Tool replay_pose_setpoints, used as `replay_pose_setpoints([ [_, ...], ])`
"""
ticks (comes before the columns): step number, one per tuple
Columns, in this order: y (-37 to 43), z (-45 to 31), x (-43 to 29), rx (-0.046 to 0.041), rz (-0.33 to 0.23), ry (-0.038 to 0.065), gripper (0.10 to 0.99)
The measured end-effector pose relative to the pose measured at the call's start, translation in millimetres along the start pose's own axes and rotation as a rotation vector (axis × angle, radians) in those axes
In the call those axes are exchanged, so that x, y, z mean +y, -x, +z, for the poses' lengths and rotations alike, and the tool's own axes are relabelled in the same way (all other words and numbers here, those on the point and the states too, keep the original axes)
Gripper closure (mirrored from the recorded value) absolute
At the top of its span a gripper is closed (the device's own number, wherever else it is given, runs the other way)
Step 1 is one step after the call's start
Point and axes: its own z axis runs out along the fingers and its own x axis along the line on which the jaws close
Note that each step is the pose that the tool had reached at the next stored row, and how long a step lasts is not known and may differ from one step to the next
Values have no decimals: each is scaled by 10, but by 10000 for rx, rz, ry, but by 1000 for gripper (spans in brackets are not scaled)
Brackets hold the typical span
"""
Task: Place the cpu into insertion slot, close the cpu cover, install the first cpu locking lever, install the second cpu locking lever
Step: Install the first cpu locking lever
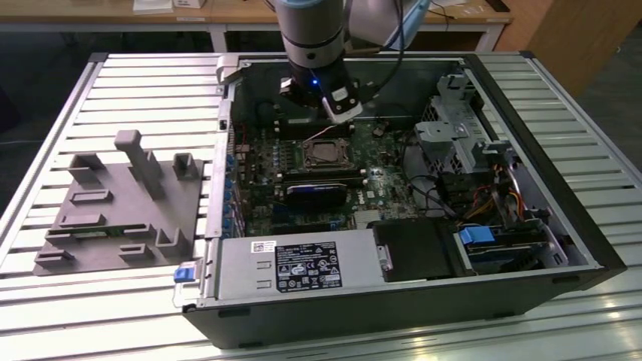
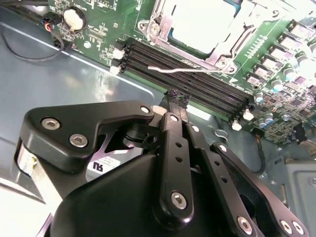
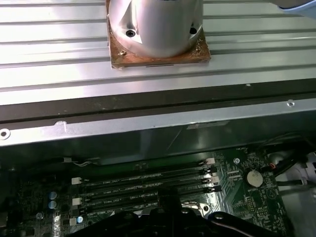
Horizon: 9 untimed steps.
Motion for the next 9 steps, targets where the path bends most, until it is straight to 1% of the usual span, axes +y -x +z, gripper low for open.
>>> replay_pose_setpoints([
  [4,6,31,-11,-29,77,2,984],
  [9,47,58,-13,-74,188,-9,984],
])
